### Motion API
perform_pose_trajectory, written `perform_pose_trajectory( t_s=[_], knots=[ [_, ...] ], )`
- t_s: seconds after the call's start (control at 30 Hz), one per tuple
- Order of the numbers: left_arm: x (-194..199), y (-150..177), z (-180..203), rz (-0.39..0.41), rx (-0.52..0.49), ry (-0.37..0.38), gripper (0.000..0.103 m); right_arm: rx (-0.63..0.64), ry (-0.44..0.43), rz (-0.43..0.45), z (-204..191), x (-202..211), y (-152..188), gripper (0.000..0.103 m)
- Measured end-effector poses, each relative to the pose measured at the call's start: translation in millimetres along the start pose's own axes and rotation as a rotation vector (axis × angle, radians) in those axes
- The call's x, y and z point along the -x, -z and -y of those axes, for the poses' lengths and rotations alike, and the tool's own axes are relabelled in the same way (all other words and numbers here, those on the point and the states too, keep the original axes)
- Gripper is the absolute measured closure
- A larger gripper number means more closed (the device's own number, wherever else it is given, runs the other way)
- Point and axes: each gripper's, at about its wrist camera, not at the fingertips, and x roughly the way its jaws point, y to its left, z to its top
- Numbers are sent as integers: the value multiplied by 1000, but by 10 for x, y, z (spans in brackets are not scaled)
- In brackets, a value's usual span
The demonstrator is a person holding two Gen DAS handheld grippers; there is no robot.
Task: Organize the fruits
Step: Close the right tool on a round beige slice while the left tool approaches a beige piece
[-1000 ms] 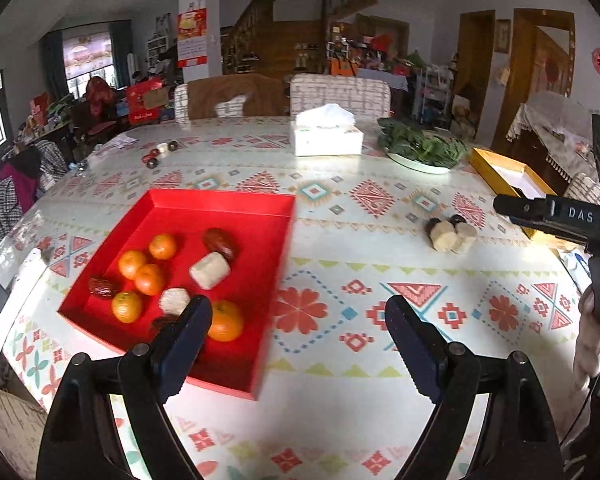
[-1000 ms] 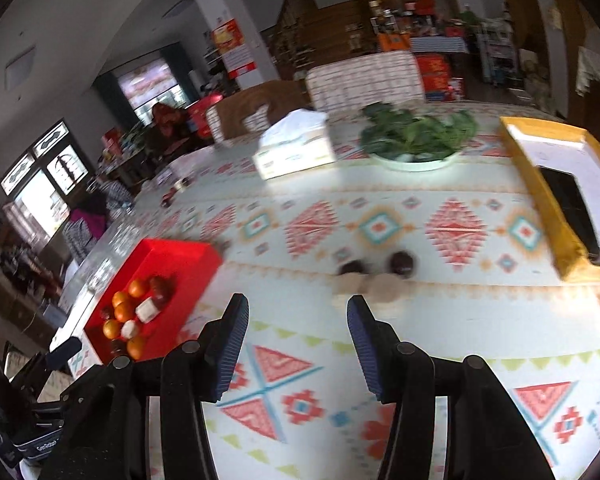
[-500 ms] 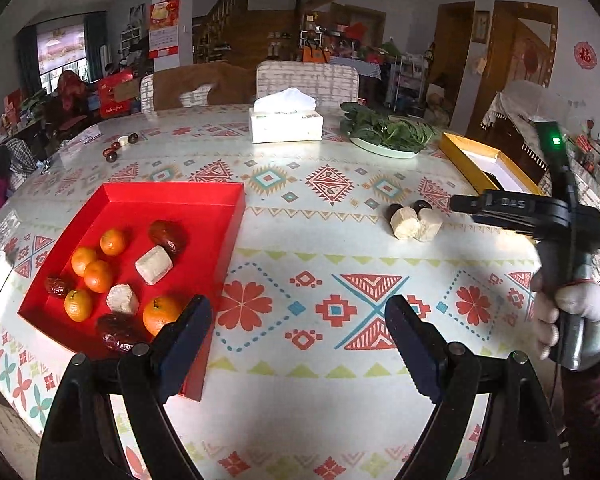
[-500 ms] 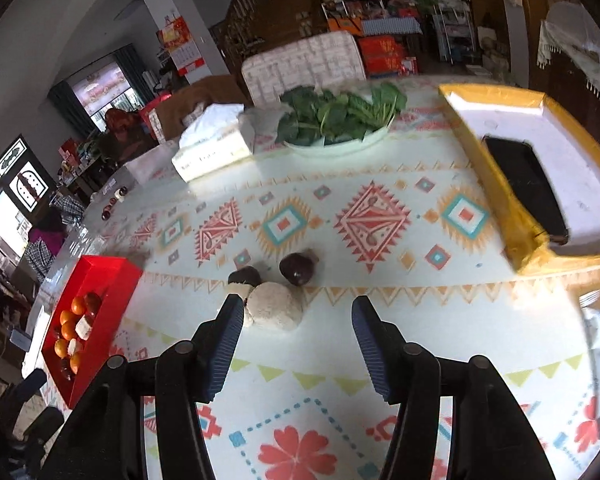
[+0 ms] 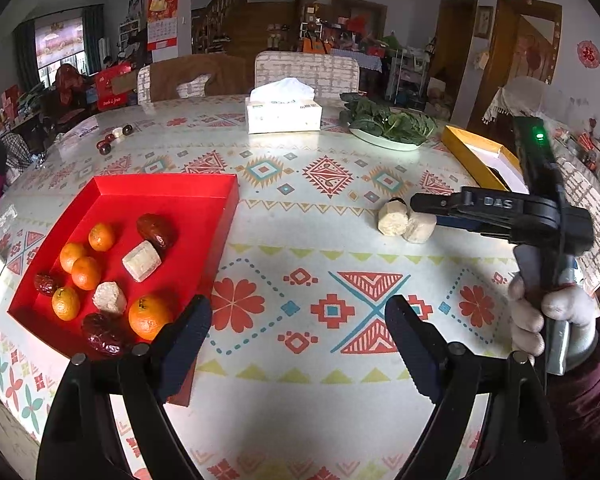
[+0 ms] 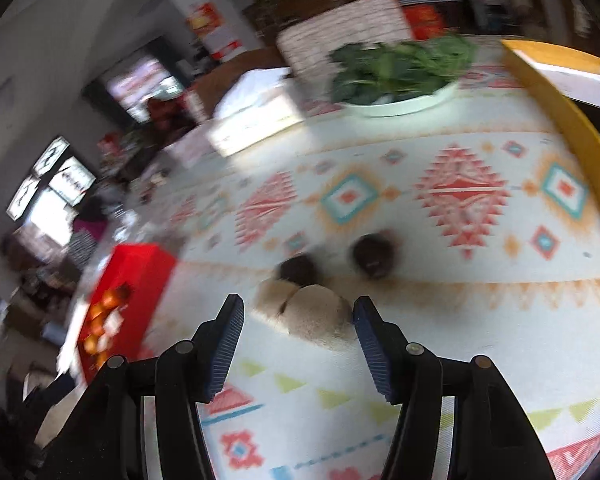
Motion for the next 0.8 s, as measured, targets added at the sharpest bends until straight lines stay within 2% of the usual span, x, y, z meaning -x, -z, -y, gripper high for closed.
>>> perform_pose_trajectory(
  t_s=[0.07,0.43,0.47,0.6,0.8],
  knots=[
    [-24,-2,-7,-6,5,6,15,22,9,9,-45,27,13,40],
    [-99,-143,-216,-3,95,62,15,286,287,-30,-359,-222,191,42],
    [-105,-168,-223,-1,100,65,15,297,300,-28,-372,-232,192,43],
    [-196,-304,-225,-7,115,95,15,312,331,-20,-367,-234,185,63],
    [-421,-506,-77,-25,93,119,15,271,336,1,-338,-98,192,64]
  ],
)
